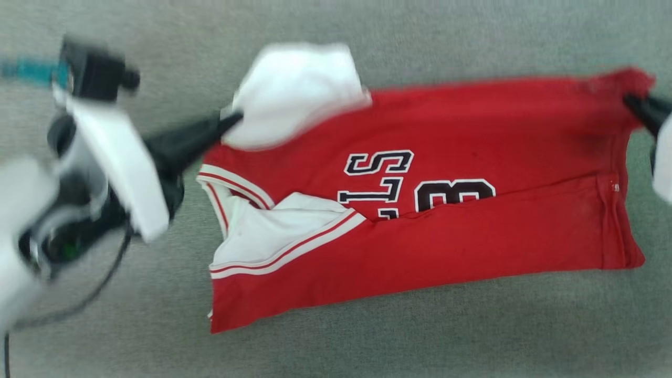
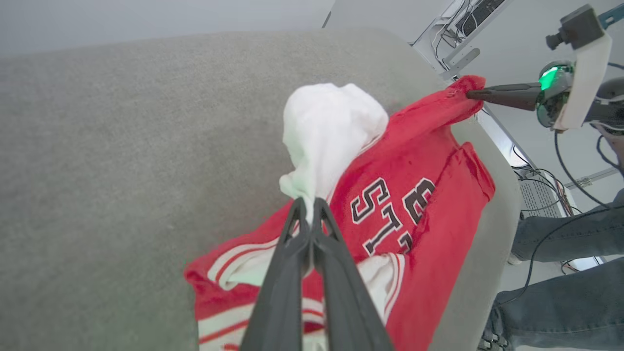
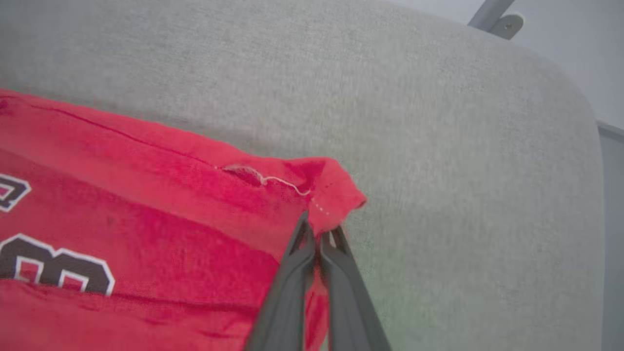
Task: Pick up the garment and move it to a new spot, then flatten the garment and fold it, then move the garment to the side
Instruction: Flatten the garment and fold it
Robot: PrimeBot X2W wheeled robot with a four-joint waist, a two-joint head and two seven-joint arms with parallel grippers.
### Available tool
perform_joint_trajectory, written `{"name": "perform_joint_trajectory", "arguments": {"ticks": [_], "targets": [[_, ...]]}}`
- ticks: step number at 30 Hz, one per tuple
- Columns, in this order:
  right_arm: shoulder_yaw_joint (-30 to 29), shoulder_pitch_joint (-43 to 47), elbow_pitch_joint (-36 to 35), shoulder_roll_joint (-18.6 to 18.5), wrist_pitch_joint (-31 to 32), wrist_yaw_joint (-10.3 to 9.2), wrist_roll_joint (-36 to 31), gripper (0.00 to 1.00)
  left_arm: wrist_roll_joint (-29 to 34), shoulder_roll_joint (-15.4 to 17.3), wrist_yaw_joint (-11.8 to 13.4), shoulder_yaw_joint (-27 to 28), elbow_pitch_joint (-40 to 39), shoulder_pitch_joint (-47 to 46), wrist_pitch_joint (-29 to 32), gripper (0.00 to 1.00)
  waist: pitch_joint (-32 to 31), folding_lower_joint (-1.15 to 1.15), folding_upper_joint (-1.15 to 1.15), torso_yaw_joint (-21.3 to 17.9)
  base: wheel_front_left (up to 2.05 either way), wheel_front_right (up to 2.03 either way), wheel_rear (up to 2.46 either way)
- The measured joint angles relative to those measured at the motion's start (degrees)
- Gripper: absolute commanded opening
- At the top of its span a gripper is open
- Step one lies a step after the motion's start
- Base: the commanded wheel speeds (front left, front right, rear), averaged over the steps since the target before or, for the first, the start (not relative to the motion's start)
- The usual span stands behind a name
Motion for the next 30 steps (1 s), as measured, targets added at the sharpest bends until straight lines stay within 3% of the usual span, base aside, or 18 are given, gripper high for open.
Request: {"name": "perform_joint_trajectory", "arguments": {"ticks": [6,11,15,19,23,24,25,26,27,28,29,30], "targets": [[-8.2,13.3,-7.1,1.2,0.9,0.0,0.5,0.0,0.7,5.6,0.0,-2.0,-7.4,10.9,-10.5,0.0,-2.4,0.0,0.0,1.4,0.0,0.0,0.0],[-12.4,23.3,-11.6,3.3,0.1,0.0,0.4,0.0,1.1,7.3,0.0,-4.3,-9.8,19.6,-18.2,0.0,-2.3,0.0,0.0,2.2,0.0,0.0,0.0],[-13.7,27.0,-12.8,5.1,-1.0,0.0,-0.1,0.0,1.4,4.9,0.0,-6.1,-8.7,23.1,-20.3,0.0,-1.4,0.0,0.0,2.6,0.0,0.0,0.0],[-13.4,26.9,-10.9,6.5,-2.4,0.0,-0.5,0.0,1.0,0.3,0.0,-6.7,-5.0,23.3,-20.4,0.0,-0.6,0.0,0.0,3.0,0.0,0.0,0.0],[-12.2,25.3,-8.5,7.1,-3.6,-0.01,-0.7,0.0,0.6,-2.2,0.0,-7.0,-1.2,22.9,-20.1,0.0,-0.1,0.0,0.0,3.1,0.0,0.0,0.0],[-11.9,24.9,-8.1,7.1,-3.9,-0.01,-0.7,0.17,0.3,-2.8,0.0,-7.0,-0.8,22.7,-20.1,0.02,-0.1,0.0,0.0,3.1,0.0,0.0,0.0],[-11.6,24.5,-7.6,7.1,-4.2,-0.01,-0.8,0.39,0.3,-3.1,0.0,-7.1,-0.5,22.5,-20.1,0.08,0.0,0.0,0.0,3.0,0.0,0.0,0.0],[-11.4,24.3,-7.3,7.2,-4.4,-0.01,-0.7,1.0,0.3,-3.3,0.0,-7.1,-0.4,22.3,-20.2,0.29,0.0,0.0,0.0,3.0,0.0,0.0,0.0],[-11.4,24.3,-7.2,7.5,-4.6,-0.01,-0.5,1.0,0.3,-3.5,0.0,-7.0,-0.3,22.3,-20.7,0.48,-0.1,0.0,0.0,3.0,0.0,0.0,0.0],[-11.8,24.3,-6.9,7.8,-4.8,-0.01,-0.1,1.0,0.3,-3.8,0.0,-6.7,0.0,22.3,-21.3,0.88,-0.2,0.0,0.0,3.0,0.0,0.0,0.0],[-12.0,24.3,-6.9,8.0,-4.9,0.02,0.1,1.0,0.4,-4.0,0.0,-6.5,0.2,22.3,-21.7,1.0,-0.4,0.0,0.0,3.1,0.0,0.0,0.0],[-12.3,24.5,-7.0,8.0,-4.8,0.04,0.3,1.0,0.8,-4.2,0.0,-6.2,0.5,22.4,-22.2,1.0,-0.6,0.0,0.0,3.2,0.0,0.0,0.0]]}}
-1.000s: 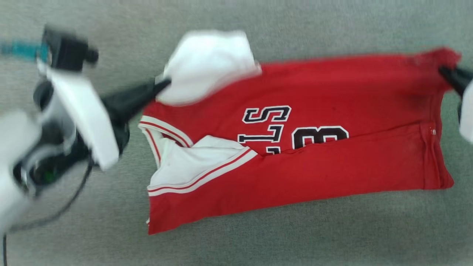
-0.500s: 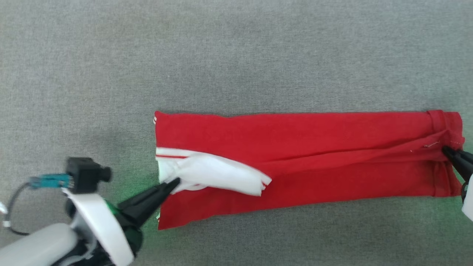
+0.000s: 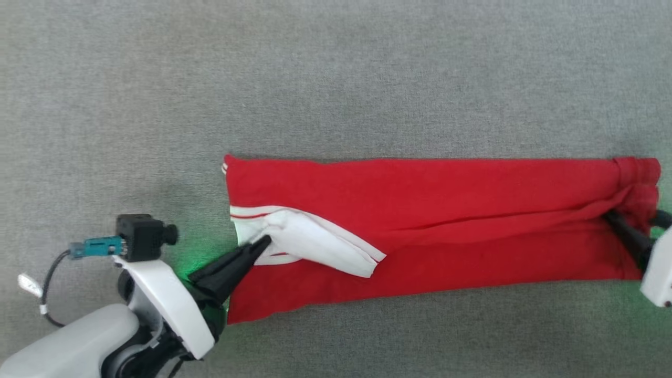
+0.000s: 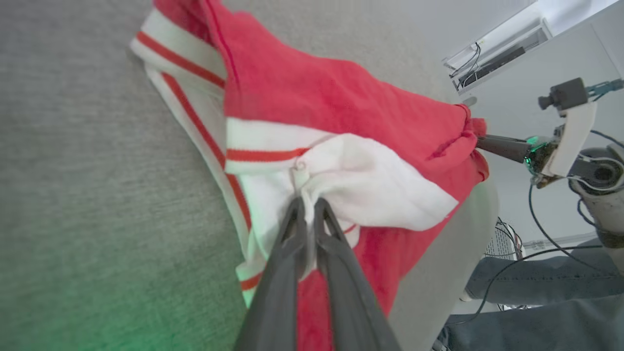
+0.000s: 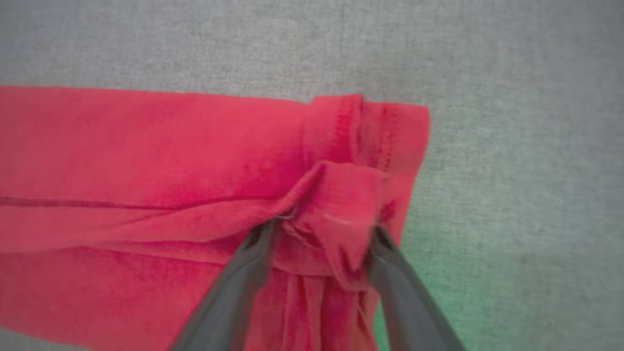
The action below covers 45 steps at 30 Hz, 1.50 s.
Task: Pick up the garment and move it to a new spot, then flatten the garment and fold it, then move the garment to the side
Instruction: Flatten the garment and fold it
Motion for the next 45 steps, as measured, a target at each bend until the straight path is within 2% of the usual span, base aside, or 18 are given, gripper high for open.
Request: {"name": "perform_joint_trajectory", "arguments": {"ticks": [5,8,11,14,20,26,29,32,34,41,45], "targets": [[-4.7,1.4,0.9,-0.8,1.1,-0.01,0.2,1.0,2.8,-1.4,0.0,3.3,4.1,2.7,-1.3,1.0,-1.4,0.0,0.0,1.1,0.0,0.0,0.0],[-5.4,1.7,3.4,-0.1,2.2,-0.01,0.8,1.0,4.5,-5.5,0.0,9.5,6.5,5.9,-1.5,1.0,-2.0,0.0,0.0,2.4,0.0,0.0,0.0],[-6.2,1.6,6.5,-0.1,2.2,0.0,1.6,1.0,9.6,-10.0,0.0,16.7,9.7,9.4,-1.5,1.0,-2.6,0.0,0.0,4.0,0.0,0.0,0.0],[-6.6,1.3,8.7,-0.3,2.2,0.0,2.1,1.0,16.9,-14.6,0.0,25.3,12.7,13.5,-1.5,1.0,-3.1,0.0,0.0,5.6,0.0,0.0,0.0],[-6.4,0.9,11.6,-0.9,2.3,-0.08,2.0,1.0,36.6,-24.1,0.0,39.9,13.3,19.9,-1.5,1.0,-4.4,0.0,0.0,8.0,0.0,0.0,0.0],[-6.3,0.9,13.7,-1.5,4.0,-0.33,1.6,1.0,55.7,-31.5,0.0,52.3,7.5,24.7,-1.5,1.0,-5.9,0.0,0.0,9.7,0.0,0.0,0.0],[-6.6,0.9,14.3,-1.5,4.7,-0.33,1.5,1.0,61.8,-34.1,0.0,55.1,4.1,26.4,-1.5,1.0,-6.4,0.0,0.0,10.2,0.0,0.0,0.0],[-6.8,0.7,14.8,-1.4,5.5,-0.33,1.4,0.36,64.7,-35.3,-0.1,57.0,1.9,27.3,-1.5,1.0,-6.5,0.0,0.0,10.3,0.0,0.0,0.0],[-6.7,0.4,14.9,-1.1,6.0,-0.32,1.2,0.0,66.2,-35.5,-0.1,57.4,1.5,27.9,-1.5,1.0,-6.5,0.0,0.0,10.2,0.0,0.0,0.0],[-6.8,-0.9,15.1,0.7,5.5,0.04,0.8,0.0,68.9,-35.6,-0.1,59.1,1.0,28.0,-1.5,1.0,-6.4,0.0,0.0,8.9,0.0,0.0,0.0],[-8.4,-2.3,15.2,1.3,2.7,0.15,0.6,0.0,69.7,-35.9,-0.1,60.3,0.6,28.1,-1.5,1.0,-6.1,0.0,0.0,7.3,0.0,0.0,0.0]]}}
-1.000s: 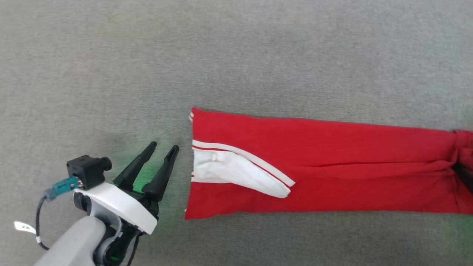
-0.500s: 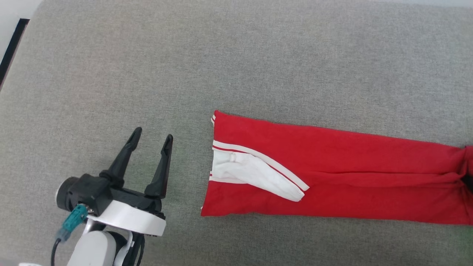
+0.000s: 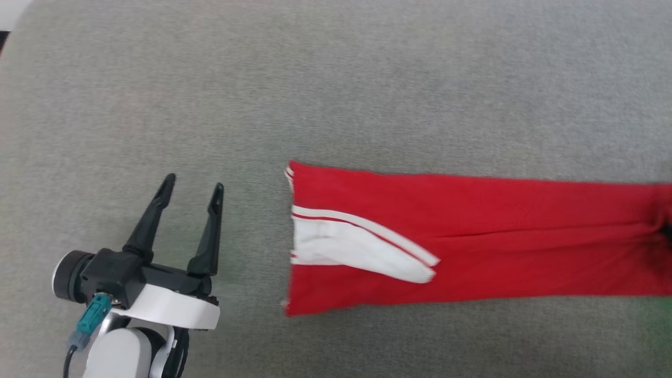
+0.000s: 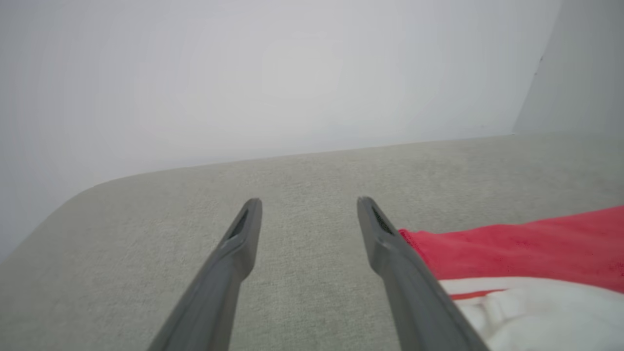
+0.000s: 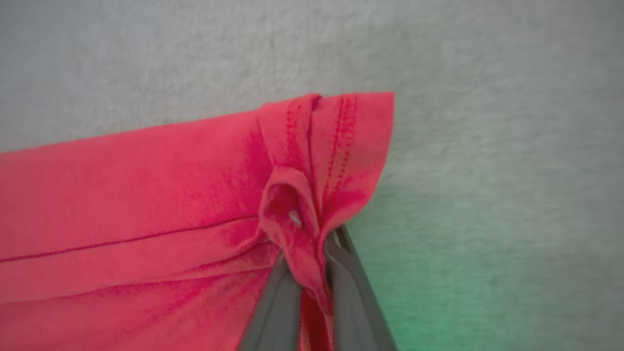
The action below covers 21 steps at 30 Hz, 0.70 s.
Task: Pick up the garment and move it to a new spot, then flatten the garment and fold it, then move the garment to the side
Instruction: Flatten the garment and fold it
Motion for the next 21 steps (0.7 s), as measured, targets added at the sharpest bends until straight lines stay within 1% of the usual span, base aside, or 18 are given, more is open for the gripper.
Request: {"name": "perform_joint_trajectory", "arguments": {"ticks": [3,6,11,12,13,15,17,21], "targets": [[-3.2,-1.8,0.5,-0.9,-1.7,-0.04,-0.6,0.0,0.0,0.5,0.0,-0.2,0.1,0.0,0.0,1.0,0.6,0.0,0.0,-1.4,0.0,0.0,0.0],[-8.4,-3.1,2.4,-2.7,-3.6,-0.07,-2.2,0.0,0.0,1.2,0.0,-0.5,0.8,-0.3,0.0,1.0,1.4,0.0,0.0,-2.8,0.0,0.0,0.0],[-16.8,-6.0,7.0,-5.7,-6.4,-0.08,-6.4,0.0,0.0,1.3,0.0,-0.8,0.6,-1.9,0.0,1.0,2.7,0.0,0.0,-4.6,0.0,0.0,0.0],[-19.7,-7.2,8.7,-6.1,-7.7,-0.14,-8.2,0.0,-0.5,1.5,0.0,-0.9,0.7,-2.4,0.0,1.0,2.9,0.0,0.0,-5.1,0.0,0.0,0.0],[-20.4,-7.7,9.3,-6.2,-8.1,-0.14,-8.7,0.0,-0.5,1.6,0.0,-0.9,0.6,-2.6,0.0,1.0,2.9,0.0,0.0,-5.2,0.0,0.0,0.0],[-20.5,-8.1,10.0,-6.0,-8.3,-0.15,-9.3,0.0,-0.6,1.8,0.0,-1.0,1.1,-2.7,0.0,1.0,2.7,0.0,0.0,-5.4,0.0,0.0,0.0],[-19.0,-8.3,10.0,-5.6,-8.3,-0.16,-9.1,0.0,-0.6,2.0,0.0,-1.0,1.5,-2.7,0.0,1.0,2.3,0.0,0.0,-5.5,0.0,0.0,0.0],[-11.6,-6.5,6.5,-5.6,-6.5,-0.16,-7.5,0.0,0.3,2.0,0.0,-1.1,2.2,-2.7,0.0,1.0,1.2,0.0,0.0,-5.6,0.0,0.0,0.0]]}}
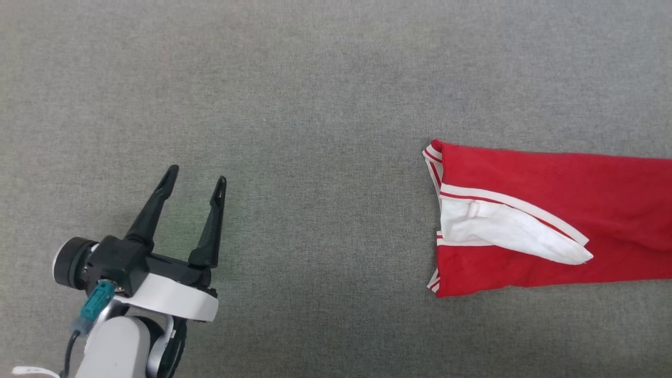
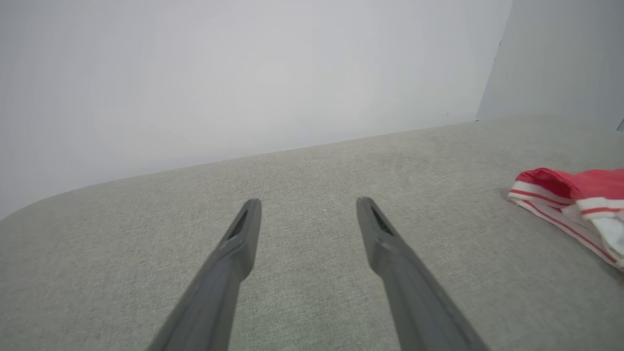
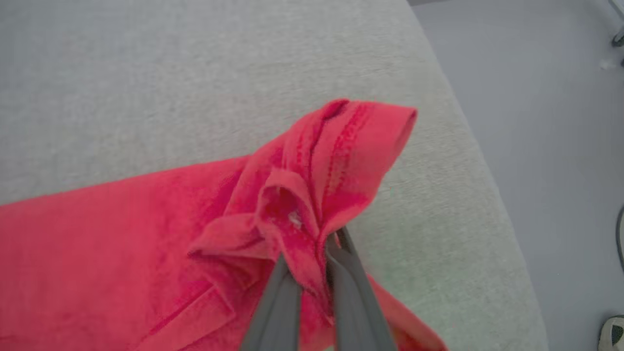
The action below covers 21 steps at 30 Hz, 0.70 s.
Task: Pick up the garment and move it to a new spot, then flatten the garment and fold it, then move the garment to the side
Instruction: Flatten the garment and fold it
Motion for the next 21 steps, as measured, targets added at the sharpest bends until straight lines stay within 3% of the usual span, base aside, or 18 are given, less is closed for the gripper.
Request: {"name": "perform_joint_trajectory", "arguments": {"ticks": [6,12,17,21], "targets": [[12.2,4.2,-11.6,-0.4,4.0,-0.01,5.1,0.0,0.6,-1.1,0.0,0.2,0.5,0.4,0.0,1.0,-1.6,0.0,0.0,0.7,0.0,0.0,0.0],[23.5,6.2,-23.5,1.7,5.9,-0.03,5.6,0.0,0.0,-1.6,0.0,0.3,1.1,1.0,0.0,1.0,-2.5,0.0,0.0,2.3,0.0,0.0,0.0],[31.5,5.4,-27.8,3.5,7.6,-0.03,5.5,0.0,-0.4,-1.9,0.0,-0.2,1.5,1.0,0.0,1.0,-2.8,0.0,0.0,4.2,0.0,0.0,0.0],[37.0,2.5,-27.4,5.2,7.6,-0.03,5.1,0.0,-0.7,-2.4,0.0,-0.4,2.0,0.9,0.0,1.0,-2.6,0.0,0.0,5.5,0.0,0.0,0.0]]}}
